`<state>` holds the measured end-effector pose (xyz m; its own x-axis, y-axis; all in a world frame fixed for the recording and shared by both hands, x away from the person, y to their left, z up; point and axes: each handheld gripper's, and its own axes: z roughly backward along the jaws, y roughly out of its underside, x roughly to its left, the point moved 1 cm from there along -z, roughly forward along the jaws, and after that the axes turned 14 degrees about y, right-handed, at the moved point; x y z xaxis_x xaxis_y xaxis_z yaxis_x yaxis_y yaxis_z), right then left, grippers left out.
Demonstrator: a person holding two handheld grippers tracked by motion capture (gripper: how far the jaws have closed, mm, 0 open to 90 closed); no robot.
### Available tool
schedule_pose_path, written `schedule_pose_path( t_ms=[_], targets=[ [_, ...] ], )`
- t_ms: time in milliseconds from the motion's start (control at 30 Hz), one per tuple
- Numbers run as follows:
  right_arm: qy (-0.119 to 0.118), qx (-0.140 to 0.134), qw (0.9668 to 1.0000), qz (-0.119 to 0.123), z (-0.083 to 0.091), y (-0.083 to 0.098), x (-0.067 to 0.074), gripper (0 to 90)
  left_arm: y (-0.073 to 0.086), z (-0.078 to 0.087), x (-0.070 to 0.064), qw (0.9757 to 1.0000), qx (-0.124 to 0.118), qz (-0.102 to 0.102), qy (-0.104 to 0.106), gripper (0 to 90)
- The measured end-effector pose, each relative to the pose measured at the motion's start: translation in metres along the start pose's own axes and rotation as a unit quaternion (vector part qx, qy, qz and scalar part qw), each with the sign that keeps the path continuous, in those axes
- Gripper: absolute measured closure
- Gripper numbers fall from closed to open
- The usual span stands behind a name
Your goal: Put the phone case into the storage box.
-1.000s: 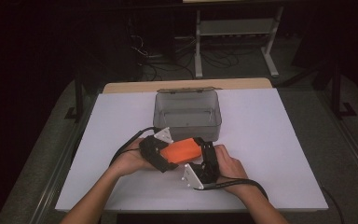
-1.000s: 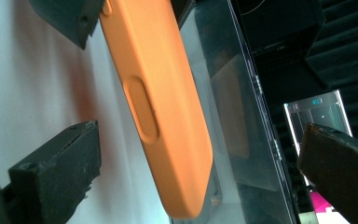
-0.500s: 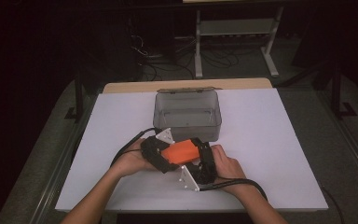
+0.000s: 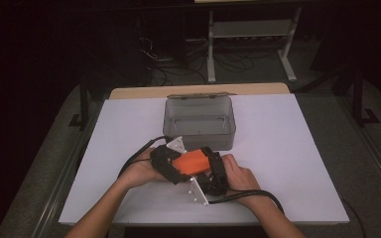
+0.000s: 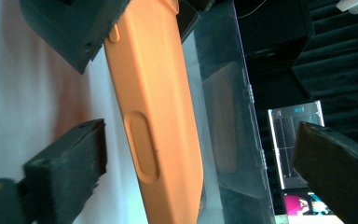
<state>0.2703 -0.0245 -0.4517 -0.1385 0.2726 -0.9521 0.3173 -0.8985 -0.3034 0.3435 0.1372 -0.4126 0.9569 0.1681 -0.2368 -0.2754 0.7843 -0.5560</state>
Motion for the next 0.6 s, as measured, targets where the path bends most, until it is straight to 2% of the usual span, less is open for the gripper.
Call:
schedule_pose_path(
  t_ms=[233, 600],
  targets=[
    [0.004, -0.002, 0.9999, 0.015, 0.0009, -0.0011, 0.0014, 13.0, -0.0002, -0.0001, -0.0003, 1.0000, 0.000, -0.001, 0.000, 15.7],
    [-0.001, -0.003, 0.9995, 0.033, 0.0007, -0.0018, 0.0029, 22.4, 0.0000, 0.0004, -0.0001, 1.0000, 0.000, 0.001, 0.001, 15.7]
  ],
)
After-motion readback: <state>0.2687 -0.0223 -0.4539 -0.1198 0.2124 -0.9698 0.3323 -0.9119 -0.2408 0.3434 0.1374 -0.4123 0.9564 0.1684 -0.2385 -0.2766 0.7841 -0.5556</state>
